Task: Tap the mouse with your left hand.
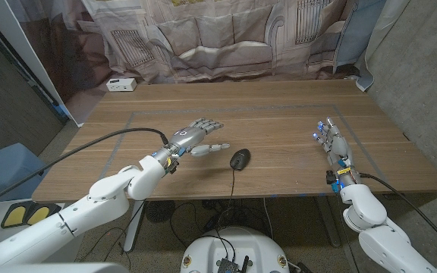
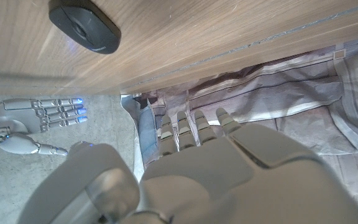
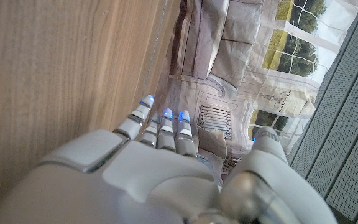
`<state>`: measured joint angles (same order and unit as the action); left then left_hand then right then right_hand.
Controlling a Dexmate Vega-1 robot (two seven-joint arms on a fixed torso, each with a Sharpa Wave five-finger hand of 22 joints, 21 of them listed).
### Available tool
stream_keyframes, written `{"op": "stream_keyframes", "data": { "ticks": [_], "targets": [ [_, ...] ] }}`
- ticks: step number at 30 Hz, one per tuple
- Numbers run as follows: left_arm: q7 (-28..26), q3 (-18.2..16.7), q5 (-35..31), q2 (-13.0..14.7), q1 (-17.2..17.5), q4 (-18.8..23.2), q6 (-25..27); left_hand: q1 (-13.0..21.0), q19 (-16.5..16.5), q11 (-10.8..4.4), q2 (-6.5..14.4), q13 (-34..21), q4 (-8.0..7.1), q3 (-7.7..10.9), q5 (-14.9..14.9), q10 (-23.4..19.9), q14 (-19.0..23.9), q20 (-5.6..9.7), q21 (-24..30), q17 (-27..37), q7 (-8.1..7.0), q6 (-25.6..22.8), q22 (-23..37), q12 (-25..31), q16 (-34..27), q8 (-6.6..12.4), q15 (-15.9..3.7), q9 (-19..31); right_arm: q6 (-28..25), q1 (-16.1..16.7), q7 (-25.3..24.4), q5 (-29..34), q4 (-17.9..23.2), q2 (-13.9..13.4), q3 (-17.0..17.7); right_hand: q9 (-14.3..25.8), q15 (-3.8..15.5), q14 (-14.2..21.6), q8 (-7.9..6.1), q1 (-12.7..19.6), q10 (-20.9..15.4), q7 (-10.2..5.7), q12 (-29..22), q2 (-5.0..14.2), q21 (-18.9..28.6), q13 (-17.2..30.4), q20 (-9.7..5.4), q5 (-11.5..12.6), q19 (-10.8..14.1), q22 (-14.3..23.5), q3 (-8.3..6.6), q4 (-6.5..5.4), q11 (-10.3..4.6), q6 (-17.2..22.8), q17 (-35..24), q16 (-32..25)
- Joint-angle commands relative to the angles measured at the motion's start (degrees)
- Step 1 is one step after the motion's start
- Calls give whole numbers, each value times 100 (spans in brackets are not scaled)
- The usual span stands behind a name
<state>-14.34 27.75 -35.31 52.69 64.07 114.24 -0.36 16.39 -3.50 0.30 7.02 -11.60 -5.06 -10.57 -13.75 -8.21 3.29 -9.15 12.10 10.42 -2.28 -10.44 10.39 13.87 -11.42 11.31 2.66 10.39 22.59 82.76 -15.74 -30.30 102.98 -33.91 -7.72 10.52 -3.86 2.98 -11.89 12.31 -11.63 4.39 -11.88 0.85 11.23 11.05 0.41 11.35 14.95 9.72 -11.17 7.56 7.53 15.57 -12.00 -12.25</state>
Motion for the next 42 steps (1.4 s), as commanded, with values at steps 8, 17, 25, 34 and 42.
{"op": "stream_keyframes", "data": {
  "ticks": [8,17,25,34,42],
  "targets": [
    [-525,-366,828,-186,156,-159,-121,92,137,39,-2,-8,38,-5,37,-128,107,-79,59,4,57,-155,7,29,-15,56,4,6,42,-227,371,-131,-101,-152,-53,36,38,78,19,38,-56,33,-2,39,37,29,-51,-15,122,21,1,17,-6,-99,-17,2],
    [-533,-619,1321,-196,201,-108,-267,134,371,83,12,-6,48,10,49,-201,144,-76,117,1,109,-287,6,37,-1,74,-38,6,144,-332,483,-215,-171,-114,-109,36,47,91,28,48,-68,37,-6,41,42,29,-69,-14,147,19,1,21,-7,-112,-15,1],
    [-593,-851,1988,-333,283,-275,-680,154,360,113,24,-4,50,19,55,-223,163,-36,95,-1,140,-374,6,34,3,88,-52,5,173,-341,480,-141,-111,-157,-119,37,65,131,36,56,-82,51,-9,39,52,29,-90,-13,194,18,2,24,8,-124,-14,-11],
    [-476,-1069,2615,-455,398,-284,-798,186,516,162,45,-2,54,38,64,-312,254,4,130,-4,193,-462,9,50,-11,88,-43,5,85,-460,679,-362,-117,-228,-125,38,66,144,37,62,-96,49,-12,40,51,30,-96,-12,210,17,4,26,15,-121,-13,-12],
    [-533,-1085,2975,-746,425,-309,-826,211,667,190,49,1,59,49,73,-348,347,70,168,-5,220,-521,15,47,-26,84,-35,5,74,-598,949,-687,-241,-248,-121,38,27,275,64,63,-44,-68,14,36,74,29,-59,-12,315,16,13,24,-21,-182,-15,-53]
  ]
}}
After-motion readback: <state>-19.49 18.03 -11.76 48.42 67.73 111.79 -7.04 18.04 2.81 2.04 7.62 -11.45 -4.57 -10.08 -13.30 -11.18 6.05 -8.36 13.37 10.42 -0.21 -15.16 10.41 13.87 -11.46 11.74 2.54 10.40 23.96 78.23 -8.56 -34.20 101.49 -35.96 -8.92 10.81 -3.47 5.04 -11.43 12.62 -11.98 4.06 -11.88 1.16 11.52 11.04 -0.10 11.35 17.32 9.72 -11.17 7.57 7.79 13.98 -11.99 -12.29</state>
